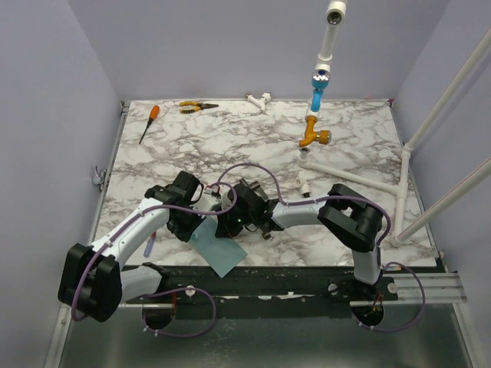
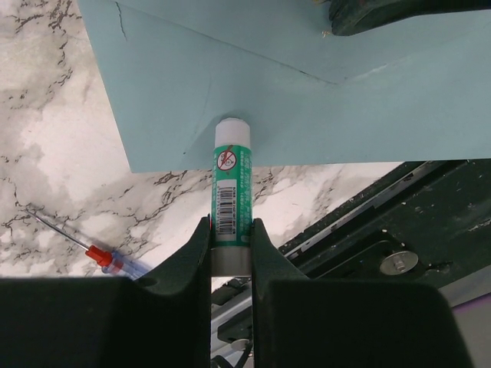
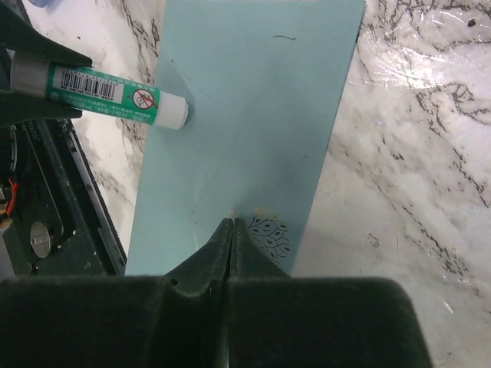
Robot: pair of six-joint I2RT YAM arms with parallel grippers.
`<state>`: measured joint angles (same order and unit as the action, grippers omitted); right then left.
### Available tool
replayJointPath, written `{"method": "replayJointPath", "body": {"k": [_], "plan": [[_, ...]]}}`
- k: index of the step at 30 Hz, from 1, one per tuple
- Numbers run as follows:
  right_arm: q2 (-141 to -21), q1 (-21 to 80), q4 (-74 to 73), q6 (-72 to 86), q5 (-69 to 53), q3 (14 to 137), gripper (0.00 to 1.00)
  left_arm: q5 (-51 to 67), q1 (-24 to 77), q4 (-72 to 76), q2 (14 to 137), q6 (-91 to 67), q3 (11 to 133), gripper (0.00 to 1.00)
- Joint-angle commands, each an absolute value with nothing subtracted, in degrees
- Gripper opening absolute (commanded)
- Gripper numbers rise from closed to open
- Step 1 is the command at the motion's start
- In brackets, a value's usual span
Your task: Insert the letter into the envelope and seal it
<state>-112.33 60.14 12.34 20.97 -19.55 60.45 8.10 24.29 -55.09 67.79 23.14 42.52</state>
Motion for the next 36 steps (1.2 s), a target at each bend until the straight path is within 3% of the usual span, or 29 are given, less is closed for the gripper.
{"method": "replayJointPath", "body": {"k": [1, 11, 24, 36], "plan": [[-115.16, 63.37, 15.69, 17.96, -22.78, 60.45, 0.00, 10.37, 24.26, -50.89, 68.77, 23.02, 42.02, 0.00], [-121.84, 63.33, 15.11, 17.68, -22.30, 62.15, 0.01, 10.62, 24.17, -50.84, 68.68, 23.04, 42.97, 0.00], [-119.34, 63.22, 11.63, 11.36, -9.99, 61.63, 0.01, 15.98, 22.77, -52.40, 68.46, 19.34, 52.15, 0.00], [-117.17, 63.73, 16.08, 6.24, -7.26, 57.73, 0.01, 19.33, 21.01, -54.71, 69.72, 19.07, 58.53, 0.00]]}}
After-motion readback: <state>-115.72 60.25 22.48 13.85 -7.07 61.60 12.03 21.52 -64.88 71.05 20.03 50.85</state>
